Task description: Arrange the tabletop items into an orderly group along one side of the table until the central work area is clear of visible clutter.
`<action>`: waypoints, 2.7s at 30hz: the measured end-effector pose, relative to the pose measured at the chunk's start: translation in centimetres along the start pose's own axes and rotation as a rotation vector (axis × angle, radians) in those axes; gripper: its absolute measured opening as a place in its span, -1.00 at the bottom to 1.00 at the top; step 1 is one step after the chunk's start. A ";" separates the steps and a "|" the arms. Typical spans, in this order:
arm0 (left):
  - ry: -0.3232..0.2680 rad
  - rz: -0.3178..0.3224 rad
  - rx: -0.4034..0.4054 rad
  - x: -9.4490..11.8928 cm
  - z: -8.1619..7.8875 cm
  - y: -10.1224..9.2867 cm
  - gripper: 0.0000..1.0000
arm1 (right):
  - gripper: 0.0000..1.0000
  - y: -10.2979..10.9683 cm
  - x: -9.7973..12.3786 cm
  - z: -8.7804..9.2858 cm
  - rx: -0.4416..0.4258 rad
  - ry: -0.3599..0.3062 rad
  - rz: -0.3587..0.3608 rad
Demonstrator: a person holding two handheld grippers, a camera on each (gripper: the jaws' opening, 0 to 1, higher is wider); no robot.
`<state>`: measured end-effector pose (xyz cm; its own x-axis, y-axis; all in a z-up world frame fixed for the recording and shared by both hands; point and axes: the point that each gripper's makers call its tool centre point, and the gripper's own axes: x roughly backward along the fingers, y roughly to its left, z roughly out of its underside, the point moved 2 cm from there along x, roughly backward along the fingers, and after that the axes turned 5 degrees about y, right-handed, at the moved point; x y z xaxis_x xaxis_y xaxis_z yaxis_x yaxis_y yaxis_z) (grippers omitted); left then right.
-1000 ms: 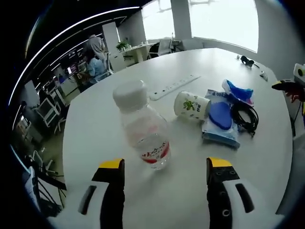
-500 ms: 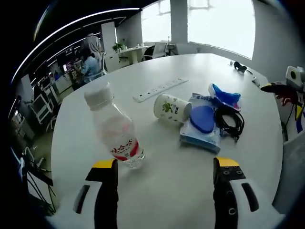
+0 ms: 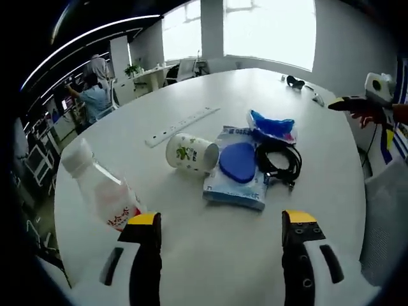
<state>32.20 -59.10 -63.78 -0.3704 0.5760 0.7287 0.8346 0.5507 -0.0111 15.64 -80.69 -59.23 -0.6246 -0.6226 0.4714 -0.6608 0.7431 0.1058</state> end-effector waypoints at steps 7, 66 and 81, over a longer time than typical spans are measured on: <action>-0.012 0.009 0.001 -0.7 -1.6 0.3 0.41 | 1.00 0.4 0.9 1.0 0.016 0.020 0.007; 0.007 0.058 -0.084 -9.5 -6.9 -2.7 0.09 | 1.00 -2.7 5.0 4.0 -0.094 0.018 0.092; -0.059 0.000 -0.167 -12.1 -12.3 -0.2 -0.14 | 1.00 -3.3 5.8 4.8 -0.122 0.025 0.116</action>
<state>41.51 -73.60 -64.18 -0.3897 0.6127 0.6875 0.8889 0.4456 0.1066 12.21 -87.90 -61.10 -0.6822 -0.5261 0.5078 -0.5288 0.8346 0.1543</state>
